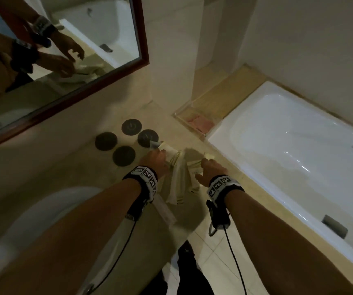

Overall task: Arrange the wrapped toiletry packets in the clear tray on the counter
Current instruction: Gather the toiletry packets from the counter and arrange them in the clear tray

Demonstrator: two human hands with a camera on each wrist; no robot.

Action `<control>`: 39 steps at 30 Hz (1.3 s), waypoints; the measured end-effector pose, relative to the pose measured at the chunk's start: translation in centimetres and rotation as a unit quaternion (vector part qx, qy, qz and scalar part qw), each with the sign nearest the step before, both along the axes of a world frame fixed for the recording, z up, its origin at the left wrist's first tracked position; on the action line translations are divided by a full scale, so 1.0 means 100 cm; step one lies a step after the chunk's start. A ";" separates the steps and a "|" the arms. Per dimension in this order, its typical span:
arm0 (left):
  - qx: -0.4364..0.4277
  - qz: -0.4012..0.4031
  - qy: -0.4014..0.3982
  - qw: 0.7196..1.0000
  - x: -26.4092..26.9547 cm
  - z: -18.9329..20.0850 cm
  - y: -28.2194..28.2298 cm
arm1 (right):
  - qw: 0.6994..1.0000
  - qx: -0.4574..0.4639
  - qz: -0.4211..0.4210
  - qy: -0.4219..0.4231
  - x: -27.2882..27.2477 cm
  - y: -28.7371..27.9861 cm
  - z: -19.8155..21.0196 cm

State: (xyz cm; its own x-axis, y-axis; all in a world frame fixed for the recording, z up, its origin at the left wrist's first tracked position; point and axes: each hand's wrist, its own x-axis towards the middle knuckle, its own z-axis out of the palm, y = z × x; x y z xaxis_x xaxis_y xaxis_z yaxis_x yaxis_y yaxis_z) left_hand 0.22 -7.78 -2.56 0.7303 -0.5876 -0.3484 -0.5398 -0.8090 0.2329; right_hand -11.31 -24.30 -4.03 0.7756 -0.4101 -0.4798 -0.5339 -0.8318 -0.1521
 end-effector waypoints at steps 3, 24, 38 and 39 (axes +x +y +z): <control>0.025 0.016 0.014 0.999 0.010 -0.015 -0.014 | 1.000 0.013 -0.003 -0.003 0.014 -0.011 -0.017; 0.087 0.043 -0.051 0.994 0.042 -0.048 -0.060 | 0.989 0.127 0.072 0.038 0.060 -0.055 -0.057; 0.064 0.100 -0.071 0.990 0.036 0.026 -0.001 | 0.982 0.096 0.132 0.093 0.090 -0.051 0.001; 0.066 0.108 -0.078 0.989 0.034 0.029 0.008 | 0.984 0.101 0.129 0.073 0.092 -0.044 0.019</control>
State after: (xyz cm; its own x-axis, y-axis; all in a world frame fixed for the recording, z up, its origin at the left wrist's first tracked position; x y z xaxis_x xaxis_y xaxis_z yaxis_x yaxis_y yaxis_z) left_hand 3.61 -7.02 0.38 0.8847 -0.3690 -0.2847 -0.3724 -0.9270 0.0442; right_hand -2.14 -28.70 -2.17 0.7583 -0.0945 -0.6450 -0.3382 -0.9029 -0.2653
